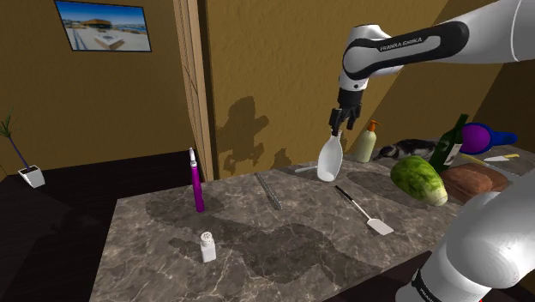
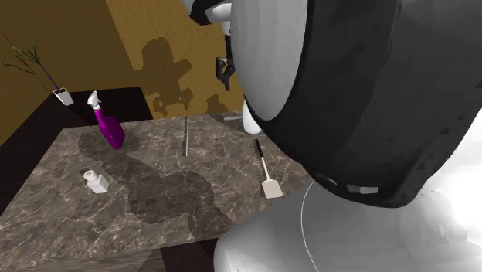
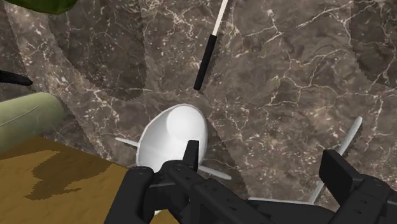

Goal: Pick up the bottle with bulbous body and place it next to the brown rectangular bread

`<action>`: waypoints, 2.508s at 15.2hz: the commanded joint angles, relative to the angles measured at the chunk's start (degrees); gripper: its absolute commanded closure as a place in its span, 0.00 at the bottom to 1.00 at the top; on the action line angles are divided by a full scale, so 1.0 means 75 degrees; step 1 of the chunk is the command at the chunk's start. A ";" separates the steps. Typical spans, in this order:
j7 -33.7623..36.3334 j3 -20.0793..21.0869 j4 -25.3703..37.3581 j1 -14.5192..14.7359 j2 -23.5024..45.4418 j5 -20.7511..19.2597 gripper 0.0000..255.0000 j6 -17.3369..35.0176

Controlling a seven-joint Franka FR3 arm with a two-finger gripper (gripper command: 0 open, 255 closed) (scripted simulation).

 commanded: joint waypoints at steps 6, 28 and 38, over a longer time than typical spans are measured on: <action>-0.1017 -0.0658 0.1498 -0.0228 0.1929 0.0514 0.00 0.0287; -0.1765 -0.0914 0.2199 -0.0557 0.3517 0.1140 1.00 0.0991; -0.1750 -0.0918 0.2328 -0.0553 0.3453 0.1113 1.00 0.0802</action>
